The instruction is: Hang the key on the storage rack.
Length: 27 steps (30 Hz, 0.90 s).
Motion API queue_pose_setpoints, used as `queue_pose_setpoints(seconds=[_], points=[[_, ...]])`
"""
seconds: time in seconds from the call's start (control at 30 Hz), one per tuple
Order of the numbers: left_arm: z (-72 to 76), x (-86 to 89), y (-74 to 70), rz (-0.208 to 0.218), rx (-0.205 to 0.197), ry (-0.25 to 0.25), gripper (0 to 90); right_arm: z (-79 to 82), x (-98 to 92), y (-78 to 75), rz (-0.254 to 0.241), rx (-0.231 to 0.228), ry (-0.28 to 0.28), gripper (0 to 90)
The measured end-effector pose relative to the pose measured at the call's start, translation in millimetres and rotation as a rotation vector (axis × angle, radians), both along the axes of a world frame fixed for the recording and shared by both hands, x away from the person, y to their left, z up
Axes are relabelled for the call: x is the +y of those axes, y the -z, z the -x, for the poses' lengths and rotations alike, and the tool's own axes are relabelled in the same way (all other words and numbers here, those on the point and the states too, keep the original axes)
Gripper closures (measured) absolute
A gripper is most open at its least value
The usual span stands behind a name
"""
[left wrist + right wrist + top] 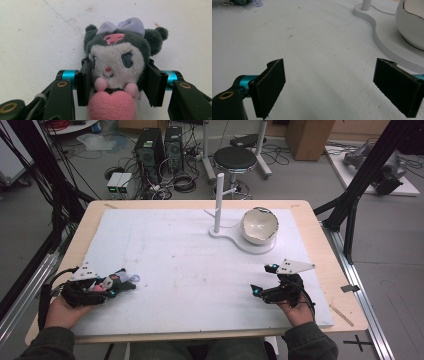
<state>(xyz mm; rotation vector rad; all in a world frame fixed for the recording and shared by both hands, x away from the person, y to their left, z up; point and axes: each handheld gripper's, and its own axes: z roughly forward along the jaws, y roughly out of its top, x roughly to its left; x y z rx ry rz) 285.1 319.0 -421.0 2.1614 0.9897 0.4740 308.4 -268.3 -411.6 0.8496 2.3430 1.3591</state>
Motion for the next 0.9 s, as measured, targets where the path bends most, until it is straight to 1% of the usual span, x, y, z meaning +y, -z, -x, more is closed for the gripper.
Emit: queue_pose_setpoints(seconds=[0.07,0.27,0.3,0.43,0.63,0.9], points=[[1.3,0.1,-1.6,0.012,-0.013,0.001,48.1,0.5,0.1,-0.1,-0.003,0.003,-0.001,9.8],[4.9,-1.9,-4.4,0.037,-0.037,-0.003,48.1,-0.1,-0.3,0.5,-0.003,0.005,-0.002,9.8],[5.7,-2.4,-5.1,0.041,-0.039,-0.001,48.1,-0.6,-0.3,0.6,-0.003,-0.002,-0.004,9.8],[7.0,-4.2,-7.6,0.060,-0.056,0.004,48.1,-0.3,0.1,0.6,-0.003,0.004,-0.003,9.8],[8.6,-7.1,-13.2,0.074,-0.072,0.009,48.1,-0.1,0.1,0.5,-0.004,0.002,-0.003,9.8],[10.9,-12.3,-21.0,0.103,-0.094,0.021,48.1,0.3,0.4,0.5,-0.005,0.004,-0.004,9.8]])
